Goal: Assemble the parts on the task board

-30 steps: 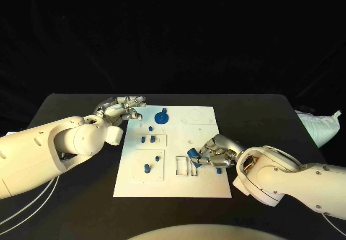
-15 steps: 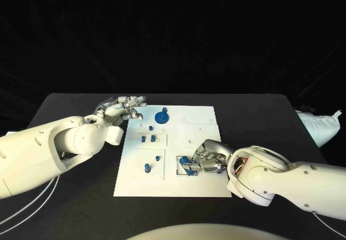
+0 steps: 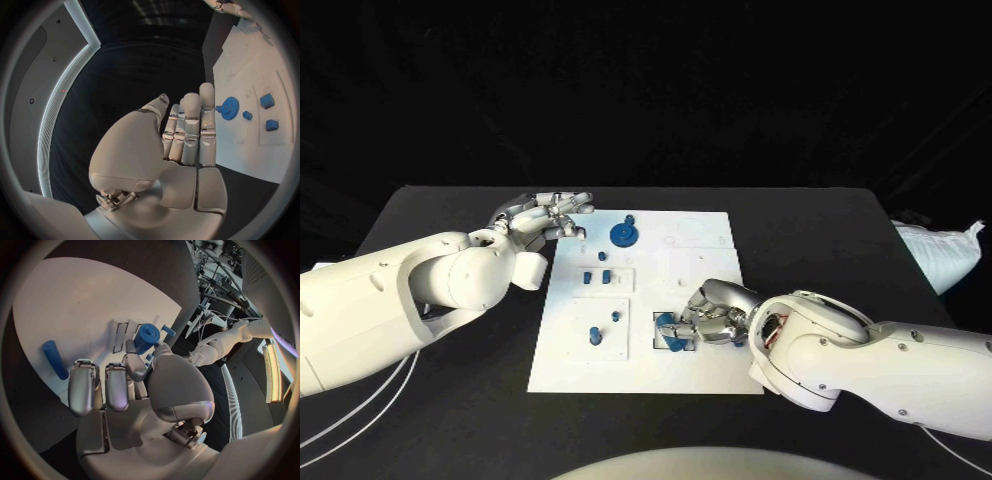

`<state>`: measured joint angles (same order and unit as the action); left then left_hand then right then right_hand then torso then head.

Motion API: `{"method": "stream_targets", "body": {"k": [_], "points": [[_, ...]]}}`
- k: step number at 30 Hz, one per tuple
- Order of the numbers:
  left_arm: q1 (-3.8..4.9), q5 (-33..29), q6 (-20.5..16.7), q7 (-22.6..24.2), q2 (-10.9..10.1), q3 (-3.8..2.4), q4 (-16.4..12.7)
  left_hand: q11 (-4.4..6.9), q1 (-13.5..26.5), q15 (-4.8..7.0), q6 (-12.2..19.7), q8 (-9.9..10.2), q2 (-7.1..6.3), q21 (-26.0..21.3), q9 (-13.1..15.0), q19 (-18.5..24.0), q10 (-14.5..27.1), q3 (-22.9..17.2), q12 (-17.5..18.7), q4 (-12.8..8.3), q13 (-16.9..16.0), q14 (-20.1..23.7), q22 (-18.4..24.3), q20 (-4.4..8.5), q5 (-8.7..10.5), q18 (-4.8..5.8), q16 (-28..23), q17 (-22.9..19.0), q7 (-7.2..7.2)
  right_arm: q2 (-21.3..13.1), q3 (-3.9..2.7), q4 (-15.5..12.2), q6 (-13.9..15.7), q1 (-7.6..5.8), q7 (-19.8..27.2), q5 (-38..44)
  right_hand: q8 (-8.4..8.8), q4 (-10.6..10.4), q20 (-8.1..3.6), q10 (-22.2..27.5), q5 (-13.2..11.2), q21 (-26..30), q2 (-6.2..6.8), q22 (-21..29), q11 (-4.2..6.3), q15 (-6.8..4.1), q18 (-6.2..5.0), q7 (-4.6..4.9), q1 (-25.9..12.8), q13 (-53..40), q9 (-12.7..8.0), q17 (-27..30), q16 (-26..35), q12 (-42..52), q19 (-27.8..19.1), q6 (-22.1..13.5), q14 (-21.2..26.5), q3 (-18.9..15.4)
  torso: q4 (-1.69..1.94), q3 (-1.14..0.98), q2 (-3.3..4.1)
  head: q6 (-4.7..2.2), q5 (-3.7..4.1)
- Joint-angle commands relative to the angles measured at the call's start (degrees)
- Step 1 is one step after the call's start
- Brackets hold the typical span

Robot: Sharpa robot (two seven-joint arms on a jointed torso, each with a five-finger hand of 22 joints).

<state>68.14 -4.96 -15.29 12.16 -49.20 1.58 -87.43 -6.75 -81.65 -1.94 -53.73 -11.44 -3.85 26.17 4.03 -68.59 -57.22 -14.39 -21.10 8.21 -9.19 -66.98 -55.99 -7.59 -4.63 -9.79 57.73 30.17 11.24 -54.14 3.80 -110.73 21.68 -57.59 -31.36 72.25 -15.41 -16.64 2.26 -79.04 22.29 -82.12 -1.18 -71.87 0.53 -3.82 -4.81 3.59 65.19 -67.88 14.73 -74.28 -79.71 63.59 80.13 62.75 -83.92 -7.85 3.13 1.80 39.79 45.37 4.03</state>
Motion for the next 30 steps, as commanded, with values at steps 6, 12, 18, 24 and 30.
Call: {"method": "stream_targets", "body": {"k": [6,12,18,24,30], "points": [[0.00,0.67,0.96,0.17,0.06,-0.04,0.08,-0.18,-0.46,-0.21,0.39,-0.31,0.23,-0.36,-0.09,0.16,0.46,0.01,-0.29,-0.24,-0.03,0.48,0.13,-0.22,-0.21,-0.58,-0.24,-0.10,0.04,-0.05,-0.01,-0.21,-0.12,0.07,-1.12,3.63,0.55,-0.16,-0.13,-0.48,-10.95,-0.10,0.46,0.22,-0.09,-0.42,0.86,0.32,-6.96,0.02,1.34,0.32,-0.02,-0.92,0.03,-0.19,-3.38,-4.92,-0.09,-0.05,-0.05,0.07,-0.17],[0.00,0.69,1.04,0.40,0.06,-0.04,0.12,-0.20,-0.41,-0.22,0.44,-0.31,0.23,-0.39,-0.10,0.18,0.51,0.06,-0.32,-0.20,-0.03,0.51,0.15,-0.23,-0.20,-0.58,-0.24,-0.11,0.06,-0.25,-0.01,-0.42,0.39,0.08,0.10,4.56,0.58,-0.02,0.03,0.40,-11.91,0.77,3.02,1.90,-0.33,-0.23,0.51,0.53,-5.97,0.52,2.17,1.63,0.99,-2.09,-0.96,-0.82,-3.06,-4.84,-0.04,-0.06,-0.06,-0.04,-0.36],[0.00,0.69,1.16,0.48,0.06,-0.04,0.11,-0.20,-0.41,-0.22,0.44,-0.31,0.23,-0.39,-0.10,0.18,0.51,0.06,-0.32,-0.20,-0.03,0.51,0.15,-0.23,-0.20,-0.58,-0.24,-0.11,0.06,-0.42,-0.01,-0.67,0.08,0.08,2.04,4.83,0.19,1.69,0.07,0.49,-10.01,0.95,2.93,2.01,-0.30,-0.23,0.49,0.53,0.93,0.03,3.46,1.69,1.15,-1.97,-0.99,-1.23,-3.10,-3.23,-0.05,-0.05,-0.03,-0.08,-0.40],[0.00,0.69,1.24,0.46,0.02,-0.04,0.11,-0.20,-0.42,-0.23,0.45,-0.32,0.25,-0.41,-0.10,0.19,0.52,0.06,-0.34,-0.20,-0.03,0.53,0.16,-0.24,-0.21,-0.58,-0.25,-0.12,0.06,-0.31,-0.01,-0.78,-0.50,0.09,2.64,5.38,-0.41,5.62,-0.07,0.31,-10.97,0.83,1.49,1.63,-0.07,-0.44,0.57,0.34,8.49,-0.45,4.52,1.33,0.95,-1.68,-0.72,-1.04,-3.21,-1.41,-0.01,0.00,-0.05,0.00,-0.36],[0.00,0.69,1.43,0.35,0.01,-0.04,0.10,-0.20,-0.42,-0.23,0.45,-0.32,0.25,-0.41,-0.10,0.19,0.52,0.06,-0.34,-0.20,-0.03,0.53,0.16,-0.24,-0.21,-0.58,-0.25,-0.12,0.06,0.05,-0.01,-0.42,-0.18,0.13,0.79,7.00,-1.20,8.24,-0.35,-0.51,-12.21,0.51,0.23,0.92,0.35,-0.75,0.71,-0.13,12.46,-1.67,5.37,0.88,0.67,-0.24,-0.29,-0.37,-3.30,-0.04,0.04,0.02,-0.05,0.12,-0.25]]}}
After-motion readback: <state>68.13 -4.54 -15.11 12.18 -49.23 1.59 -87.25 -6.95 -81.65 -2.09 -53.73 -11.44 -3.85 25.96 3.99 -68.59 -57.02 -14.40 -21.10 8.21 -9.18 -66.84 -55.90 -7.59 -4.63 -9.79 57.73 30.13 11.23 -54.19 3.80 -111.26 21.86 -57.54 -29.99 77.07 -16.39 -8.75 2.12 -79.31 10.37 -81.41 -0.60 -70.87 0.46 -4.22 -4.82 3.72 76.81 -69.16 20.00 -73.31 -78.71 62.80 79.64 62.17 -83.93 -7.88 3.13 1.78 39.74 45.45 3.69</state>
